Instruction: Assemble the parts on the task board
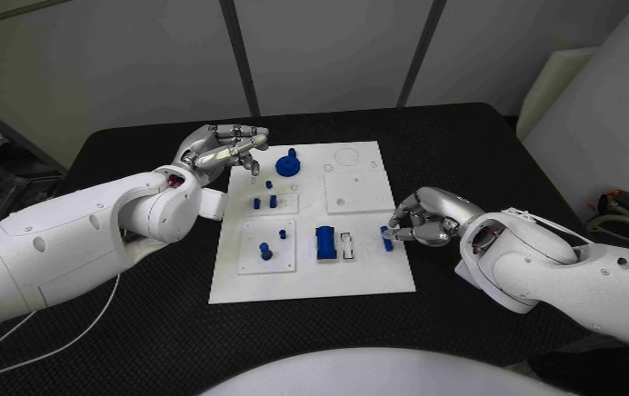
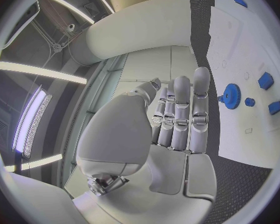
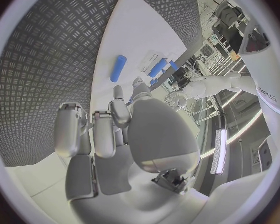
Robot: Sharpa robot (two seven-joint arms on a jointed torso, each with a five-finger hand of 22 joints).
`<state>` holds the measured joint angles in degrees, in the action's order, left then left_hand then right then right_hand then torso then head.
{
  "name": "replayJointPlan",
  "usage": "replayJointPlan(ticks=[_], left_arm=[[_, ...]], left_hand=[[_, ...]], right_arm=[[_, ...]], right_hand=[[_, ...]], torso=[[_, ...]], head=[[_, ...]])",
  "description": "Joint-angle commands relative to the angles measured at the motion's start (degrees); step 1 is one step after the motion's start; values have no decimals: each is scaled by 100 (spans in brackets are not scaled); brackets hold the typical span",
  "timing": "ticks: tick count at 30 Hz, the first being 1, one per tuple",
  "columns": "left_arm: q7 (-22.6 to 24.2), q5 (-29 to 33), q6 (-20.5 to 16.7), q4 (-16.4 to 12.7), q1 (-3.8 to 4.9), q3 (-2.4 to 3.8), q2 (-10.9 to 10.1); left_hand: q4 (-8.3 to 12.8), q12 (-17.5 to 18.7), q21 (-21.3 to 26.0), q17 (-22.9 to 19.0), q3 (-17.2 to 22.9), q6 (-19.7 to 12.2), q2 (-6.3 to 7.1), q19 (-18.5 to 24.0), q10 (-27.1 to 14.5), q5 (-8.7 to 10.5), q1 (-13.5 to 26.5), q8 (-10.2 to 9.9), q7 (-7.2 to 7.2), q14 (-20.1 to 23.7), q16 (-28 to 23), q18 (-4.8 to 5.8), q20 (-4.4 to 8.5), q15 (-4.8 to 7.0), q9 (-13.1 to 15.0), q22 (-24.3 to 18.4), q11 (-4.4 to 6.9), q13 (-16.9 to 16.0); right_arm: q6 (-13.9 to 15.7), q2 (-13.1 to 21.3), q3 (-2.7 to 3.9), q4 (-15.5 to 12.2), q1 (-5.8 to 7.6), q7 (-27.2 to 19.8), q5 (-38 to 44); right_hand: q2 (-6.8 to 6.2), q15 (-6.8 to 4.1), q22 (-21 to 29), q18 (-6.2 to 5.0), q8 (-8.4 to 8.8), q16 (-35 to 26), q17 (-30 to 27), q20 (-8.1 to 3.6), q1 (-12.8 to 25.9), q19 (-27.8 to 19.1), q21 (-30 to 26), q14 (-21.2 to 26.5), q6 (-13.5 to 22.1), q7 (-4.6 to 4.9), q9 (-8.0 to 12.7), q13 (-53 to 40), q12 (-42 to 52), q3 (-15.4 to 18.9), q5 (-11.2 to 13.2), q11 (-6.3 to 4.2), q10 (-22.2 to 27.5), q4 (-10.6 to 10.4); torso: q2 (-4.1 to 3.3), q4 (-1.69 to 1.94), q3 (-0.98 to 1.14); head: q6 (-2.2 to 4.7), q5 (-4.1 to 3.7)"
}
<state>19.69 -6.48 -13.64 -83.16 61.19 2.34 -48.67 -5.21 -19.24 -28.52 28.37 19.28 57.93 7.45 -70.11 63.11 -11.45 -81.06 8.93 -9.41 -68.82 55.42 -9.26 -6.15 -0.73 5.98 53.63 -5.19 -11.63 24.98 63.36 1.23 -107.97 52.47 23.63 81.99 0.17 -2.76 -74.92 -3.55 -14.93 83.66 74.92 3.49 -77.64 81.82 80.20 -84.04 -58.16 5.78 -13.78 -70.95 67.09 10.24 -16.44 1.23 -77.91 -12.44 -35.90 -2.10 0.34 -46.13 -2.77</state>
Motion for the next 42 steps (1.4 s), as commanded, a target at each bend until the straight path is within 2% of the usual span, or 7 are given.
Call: replayJointPlan(ticks=[1, 4, 9, 29, 33, 40, 42], left_arm=[[38, 12, 63, -10, -1, 3, 4], [37, 12, 67, -12, -6, 3, 2], [36, 12, 65, -18, -11, 3, -8], [43, 12, 72, -28, -17, 3, -19], [42, 11, 69, -32, -17, 3, -30], [40, 11, 64, -43, -17, 4, -45], [38, 11, 63, -45, -17, 4, -48]], left_hand=[[8, -25, 34, -6, -19, -33, -49, 37, -49, -2, -5, 27, -9, 46, 5, -117, -4, 11, -6, -6, 10, -5], [8, -25, 34, -6, -19, -33, -49, 37, -49, -2, -5, 27, -9, 46, 5, -117, -4, 11, -6, -6, 10, -5], [8, -25, 34, -6, -19, -33, -49, 37, -49, -2, -5, 27, -9, 46, 5, -117, -4, 11, -6, -6, 10, -5], [8, -25, 34, -6, -19, -33, -49, 37, -49, -2, -5, 27, -9, 46, 5, -117, -4, 11, -6, -6, 10, -5], [8, -25, 34, -6, -19, -33, -49, 37, -49, -2, -5, 27, -9, 46, 5, -117, -4, 11, -6, -6, 10, -5], [7, -40, 40, -10, -27, -34, -50, 36, -58, -1, -7, 35, -9, 51, 8, -116, -5, 9, -7, -10, 9, -10], [7, -40, 40, -10, -27, -34, -50, 36, -58, -1, -7, 35, -9, 51, 8, -116, -5, 9, -7, -10, 9, -10]], right_arm=[[81, -52, 2, 26, 3, 463, 464], [-6, -95, 2, 60, 3, 576, 536], [-233, -156, 1, 108, 1, 703, 613], [-724, -399, -2, 240, -22, 792, 648], [-930, -453, -2, 280, -29, 822, 706], [-1345, -555, -4, 328, -41, 882, 1080], [-1422, -582, -4, 340, -44, 900, 1278]], right_hand=[[-32, -4, -144, 19, 40, -24, 283, 9, 64, 10, -25, -357, -56, -7, 6, 5, -14, 15, -13, -10, -36, -58], [-53, -8, -140, 18, 44, -28, 279, 5, 93, 8, -30, -356, -81, -14, 7, 9, -23, 43, -1, -15, -33, -95], [-93, -22, -128, 15, 48, -40, 266, -8, 129, 1, -43, -354, -139, -34, -4, 13, -40, 127, -139, -31, -27, -174], [-98, -31, -121, 14, 35, -44, 265, -15, 90, -3, -51, -354, -185, -50, -20, 14, -49, 155, -203, -43, -23, -182], [-95, -43, -116, 13, 30, -48, 265, -26, -39, -5, -59, -354, -214, -61, -37, 14, -60, 155, -233, -56, -16, -135], [-140, -41, -83, 6, 60, -65, 252, -28, -308, -27, -95, -349, -193, -48, -59, 40, -116, 177, 62, -49, 21, 15], [-80, -49, -102, 11, 60, -56, 274, -35, -536, -14, -84, -353, -209, -50, -72, 36, -119, 81, 400, -54, 23, 139]], torso=[[-6, 12, 0], [-6, 17, -10], [-10, 9, -7], [0, 10, -10], [-3, 12, -10], [-8, 13, -10], [-6, 16, -11]], head=[[-6, -4], [-14, -11], [-40, -3], [-73, 5], [-84, 13], [-106, 34], [-111, 35]])
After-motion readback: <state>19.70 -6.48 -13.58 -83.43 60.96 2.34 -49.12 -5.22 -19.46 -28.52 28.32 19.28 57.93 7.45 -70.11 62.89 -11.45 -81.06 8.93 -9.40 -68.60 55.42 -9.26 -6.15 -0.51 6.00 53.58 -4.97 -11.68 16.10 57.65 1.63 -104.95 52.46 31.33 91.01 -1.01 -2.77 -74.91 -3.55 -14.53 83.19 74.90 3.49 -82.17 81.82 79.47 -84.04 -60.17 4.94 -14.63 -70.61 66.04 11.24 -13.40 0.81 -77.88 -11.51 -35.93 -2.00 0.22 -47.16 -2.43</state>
